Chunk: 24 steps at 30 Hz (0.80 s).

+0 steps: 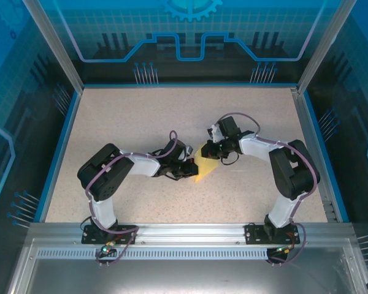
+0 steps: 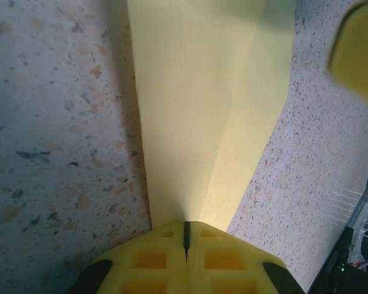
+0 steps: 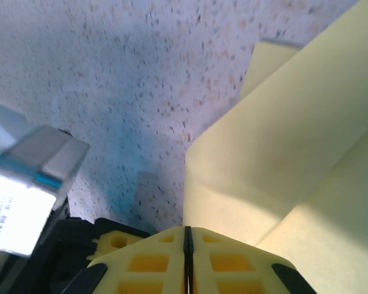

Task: Fold a paper plane with a square sheet of paper (pick it up from the middle)
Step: Fourth fold the wing at the center of the table.

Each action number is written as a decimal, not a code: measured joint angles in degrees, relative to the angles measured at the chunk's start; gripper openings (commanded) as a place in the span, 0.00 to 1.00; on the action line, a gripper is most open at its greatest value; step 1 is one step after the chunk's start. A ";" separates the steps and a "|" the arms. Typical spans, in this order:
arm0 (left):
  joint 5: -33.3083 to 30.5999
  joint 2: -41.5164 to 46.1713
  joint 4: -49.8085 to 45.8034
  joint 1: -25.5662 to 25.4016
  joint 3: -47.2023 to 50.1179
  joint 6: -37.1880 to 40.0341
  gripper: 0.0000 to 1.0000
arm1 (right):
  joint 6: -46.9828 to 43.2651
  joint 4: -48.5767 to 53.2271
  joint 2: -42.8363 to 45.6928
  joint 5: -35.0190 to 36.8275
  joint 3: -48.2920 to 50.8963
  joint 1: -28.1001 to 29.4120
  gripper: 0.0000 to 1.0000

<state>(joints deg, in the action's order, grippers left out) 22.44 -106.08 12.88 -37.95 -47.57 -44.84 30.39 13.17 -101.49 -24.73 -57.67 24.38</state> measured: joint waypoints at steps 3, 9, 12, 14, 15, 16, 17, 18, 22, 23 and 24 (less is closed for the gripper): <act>-0.02 0.00 -0.61 0.00 -0.33 0.04 0.05 | -0.02 0.09 -1.09 -0.15 0.70 0.79 0.09; -0.15 0.00 -1.27 -0.04 -0.63 0.31 0.04 | -0.02 0.24 -5.64 -0.22 -0.24 0.85 0.09; -0.15 0.00 -1.46 -0.04 -0.68 0.44 0.04 | 0.07 0.74 -6.32 -0.15 -0.94 0.57 0.09; -0.15 0.00 -1.51 -0.07 -0.72 0.46 0.04 | 0.44 0.70 -6.54 -0.17 -1.07 -0.07 0.09; -0.15 0.00 -1.53 -0.07 -0.72 0.46 0.04 | 0.66 0.68 -6.64 -0.42 -1.07 -0.48 0.09; -0.15 0.00 -1.53 -0.07 -0.72 0.46 0.04 | 0.92 0.68 -6.75 -0.74 -1.07 -0.96 0.09; -0.15 0.00 -1.53 -0.07 -0.72 0.48 0.04 | 1.18 0.55 -6.91 -1.09 -1.09 -1.46 0.09; -0.15 0.00 -1.51 -0.09 -0.72 0.48 0.04 | 1.51 0.48 -7.17 -1.62 -1.18 -2.08 0.09; -0.35 0.00 -1.42 -0.09 -0.72 0.90 0.04 | 2.23 0.98 -8.52 -4.35 -2.08 -3.85 0.10; -0.37 0.00 -1.40 -0.09 -0.72 0.98 0.04 | 2.36 1.25 -8.79 -4.74 -2.36 -4.09 0.09; -0.42 0.00 -1.29 -0.09 -0.72 1.16 0.04 | 2.43 1.49 -9.09 -5.07 -2.71 -4.26 0.09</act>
<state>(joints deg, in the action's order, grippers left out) 22.02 -106.08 11.60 -38.04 -48.29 -43.68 32.82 14.66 -110.59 -29.80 -60.38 20.12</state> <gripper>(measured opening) 0.068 0.094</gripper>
